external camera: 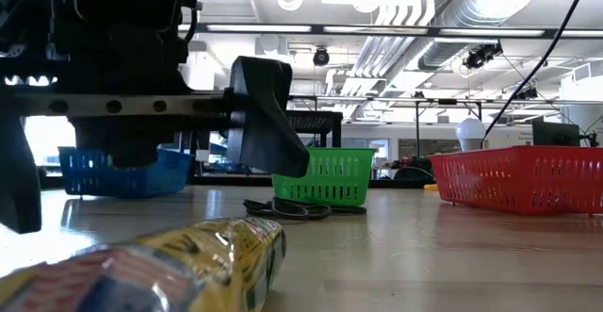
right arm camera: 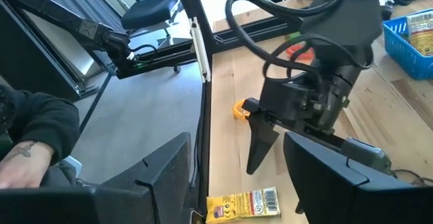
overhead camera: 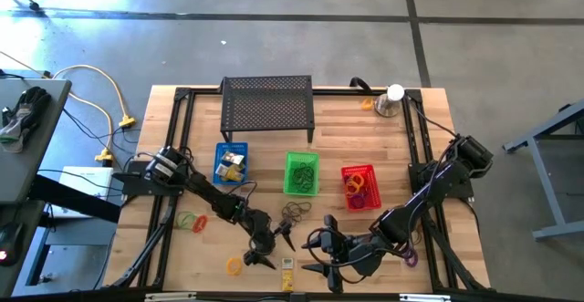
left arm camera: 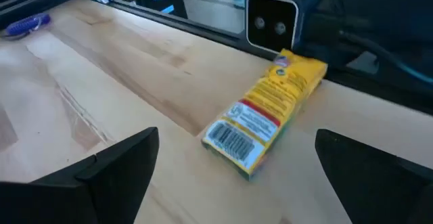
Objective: Pick & Place Office Desk Supplies
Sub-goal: Put the crayon box into the blue bin
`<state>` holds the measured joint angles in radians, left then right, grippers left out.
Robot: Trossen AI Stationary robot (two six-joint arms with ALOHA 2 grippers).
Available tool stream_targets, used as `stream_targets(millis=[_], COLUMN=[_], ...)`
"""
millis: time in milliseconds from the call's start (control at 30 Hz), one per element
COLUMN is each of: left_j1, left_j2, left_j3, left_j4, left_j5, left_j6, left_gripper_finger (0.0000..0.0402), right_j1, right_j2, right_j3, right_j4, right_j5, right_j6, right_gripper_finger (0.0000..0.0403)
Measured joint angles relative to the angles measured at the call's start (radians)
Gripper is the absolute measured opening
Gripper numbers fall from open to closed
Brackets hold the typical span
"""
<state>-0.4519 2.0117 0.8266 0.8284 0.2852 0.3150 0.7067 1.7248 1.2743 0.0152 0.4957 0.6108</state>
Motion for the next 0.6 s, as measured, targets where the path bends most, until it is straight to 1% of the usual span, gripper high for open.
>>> stream_targets(millis=[100, 167, 267, 433, 500, 600], left_j1=[0.007, 0.012, 0.009, -0.012, -0.014, -0.014], left_j2=[0.0, 0.0, 0.0, 0.0, 0.0, 0.017], left_j3=[0.011, 0.023, 0.043, 0.053, 0.053, 0.071], left_j4=[0.004, 0.008, 0.008, 0.007, 0.007, 0.018], left_j5=[-0.003, 0.014, 0.052, 0.061, 0.055, -0.009], left_j6=[-0.062, -0.09, -0.096, -0.074, -0.072, -0.09], left_gripper_finger=[0.0389, 0.0389, 0.0389, 0.0389, 0.0389, 0.0389], right_j1=[0.0, 0.0, 0.0, 0.0, 0.0, 0.0], right_j2=[0.0, 0.0, 0.0, 0.0, 0.0, 0.0], right_j3=[0.0, 0.0, 0.0, 0.0, 0.0, 0.0], right_j4=[0.001, 0.001, 0.001, 0.003, 0.004, 0.004], right_j5=[0.0, 0.0, 0.0, 0.0, 0.0, 0.0], right_j6=[0.025, 0.038, 0.04, 0.047, 0.048, 0.048], right_gripper_finger=[0.0224, 0.0224, 0.0224, 0.0224, 0.0224, 0.0224])
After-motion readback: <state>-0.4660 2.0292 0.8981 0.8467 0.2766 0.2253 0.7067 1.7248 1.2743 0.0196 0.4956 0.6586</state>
